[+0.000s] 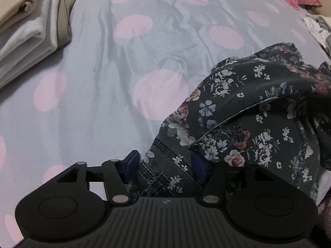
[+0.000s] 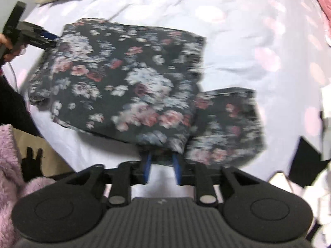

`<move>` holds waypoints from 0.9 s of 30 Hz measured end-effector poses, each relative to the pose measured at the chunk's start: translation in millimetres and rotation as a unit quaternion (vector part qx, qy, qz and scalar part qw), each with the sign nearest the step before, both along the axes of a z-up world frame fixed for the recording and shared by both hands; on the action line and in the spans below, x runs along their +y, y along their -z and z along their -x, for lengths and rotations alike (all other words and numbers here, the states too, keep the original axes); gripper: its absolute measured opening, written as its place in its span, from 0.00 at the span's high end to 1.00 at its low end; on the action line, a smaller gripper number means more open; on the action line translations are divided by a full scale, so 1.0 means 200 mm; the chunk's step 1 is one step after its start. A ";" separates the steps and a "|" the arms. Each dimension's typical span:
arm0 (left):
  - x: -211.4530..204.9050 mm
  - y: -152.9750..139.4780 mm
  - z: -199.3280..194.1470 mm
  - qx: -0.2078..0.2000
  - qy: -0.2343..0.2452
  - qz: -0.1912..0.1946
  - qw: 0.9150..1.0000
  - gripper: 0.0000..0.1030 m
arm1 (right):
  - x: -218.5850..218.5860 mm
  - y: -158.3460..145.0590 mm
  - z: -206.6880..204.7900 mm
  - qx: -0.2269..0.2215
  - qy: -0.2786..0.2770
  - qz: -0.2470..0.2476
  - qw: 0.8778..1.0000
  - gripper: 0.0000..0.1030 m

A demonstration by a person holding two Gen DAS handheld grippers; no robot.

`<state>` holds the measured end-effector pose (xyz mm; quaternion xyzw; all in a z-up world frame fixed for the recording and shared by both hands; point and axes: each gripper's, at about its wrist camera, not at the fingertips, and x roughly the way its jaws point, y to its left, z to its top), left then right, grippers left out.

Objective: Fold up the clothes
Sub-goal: 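Grasp the jeans waistband with the left gripper while the right gripper grips a leg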

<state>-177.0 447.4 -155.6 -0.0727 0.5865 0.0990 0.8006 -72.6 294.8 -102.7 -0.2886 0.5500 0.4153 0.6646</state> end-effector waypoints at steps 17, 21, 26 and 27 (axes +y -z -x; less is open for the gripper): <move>0.01 0.02 0.00 0.005 -0.029 -0.047 0.998 0.87 | -0.04 0.13 -0.68 -0.027 0.098 -0.023 0.995 0.50; -0.01 0.00 0.02 -0.001 -0.034 -0.051 0.998 0.89 | -0.01 0.26 -0.69 -0.014 0.127 -0.017 0.992 0.59; -0.03 -0.08 0.05 -0.016 -0.044 -0.068 0.997 0.92 | -0.03 0.19 -0.63 -0.035 0.128 -0.021 0.991 0.85; -0.02 -0.12 0.05 -0.023 -0.049 -0.072 0.996 0.93 | -0.04 0.14 -0.63 -0.045 0.131 -0.026 0.990 0.85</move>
